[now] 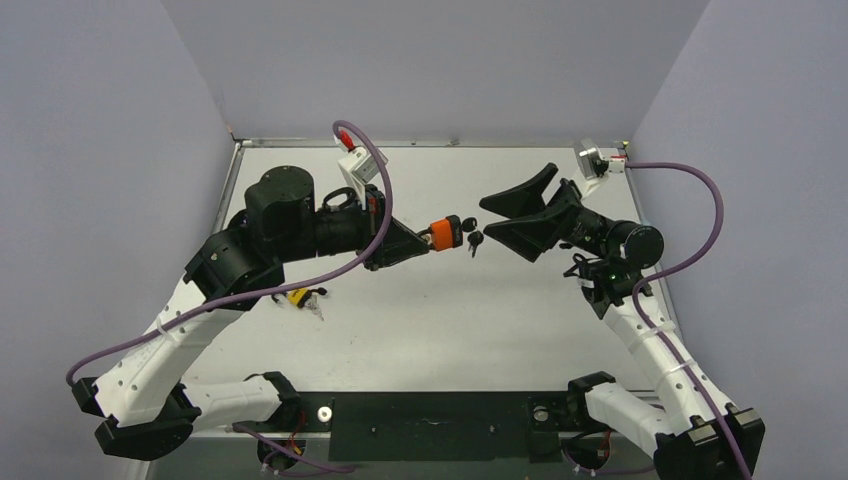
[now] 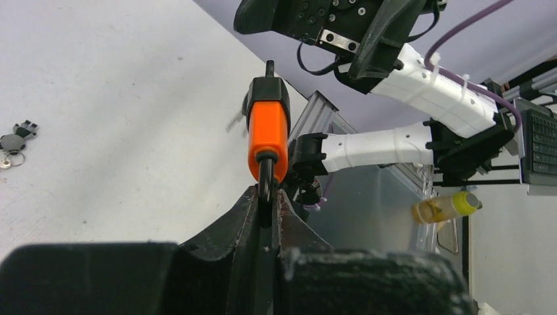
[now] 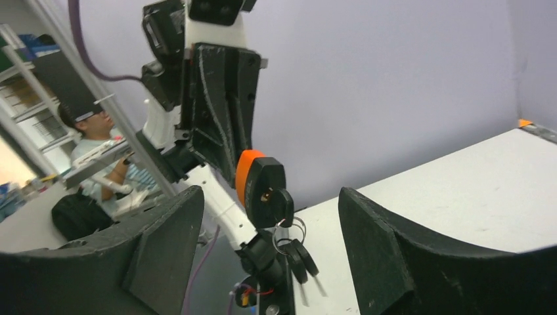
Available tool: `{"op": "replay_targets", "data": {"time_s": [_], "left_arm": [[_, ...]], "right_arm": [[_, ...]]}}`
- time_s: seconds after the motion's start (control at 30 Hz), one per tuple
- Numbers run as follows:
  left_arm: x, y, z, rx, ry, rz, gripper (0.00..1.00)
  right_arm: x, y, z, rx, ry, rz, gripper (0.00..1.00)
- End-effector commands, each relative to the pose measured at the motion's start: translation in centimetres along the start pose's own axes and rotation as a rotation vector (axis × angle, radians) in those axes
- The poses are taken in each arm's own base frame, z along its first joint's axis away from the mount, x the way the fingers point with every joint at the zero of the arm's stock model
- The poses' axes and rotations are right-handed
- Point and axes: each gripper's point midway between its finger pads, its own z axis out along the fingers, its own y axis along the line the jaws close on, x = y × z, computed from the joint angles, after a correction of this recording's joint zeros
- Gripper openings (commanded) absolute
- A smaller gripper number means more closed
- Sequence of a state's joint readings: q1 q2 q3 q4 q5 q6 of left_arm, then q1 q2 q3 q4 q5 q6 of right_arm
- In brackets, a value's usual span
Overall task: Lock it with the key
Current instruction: Lock the lock.
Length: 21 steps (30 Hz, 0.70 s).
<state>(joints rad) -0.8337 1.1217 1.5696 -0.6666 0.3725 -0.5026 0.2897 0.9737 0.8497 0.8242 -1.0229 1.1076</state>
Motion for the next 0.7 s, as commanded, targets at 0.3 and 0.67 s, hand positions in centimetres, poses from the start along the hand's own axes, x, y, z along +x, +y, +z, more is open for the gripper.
{"op": "replay_targets", "data": {"time_s": [0.3,0.67], "left_arm": [[-1.1,-3.2,-1.6,0.134,0.004,0.043,0.0],[-0.9,-3.2,-2.2,0.133,0.003,0.046,0.0]], "right_arm": [[4.0,2.9,1.1,-0.066,0.197,-0.116,0.56],[4.1,2.4,0.8,-0.046,0.199,-0.112,0.4]]}}
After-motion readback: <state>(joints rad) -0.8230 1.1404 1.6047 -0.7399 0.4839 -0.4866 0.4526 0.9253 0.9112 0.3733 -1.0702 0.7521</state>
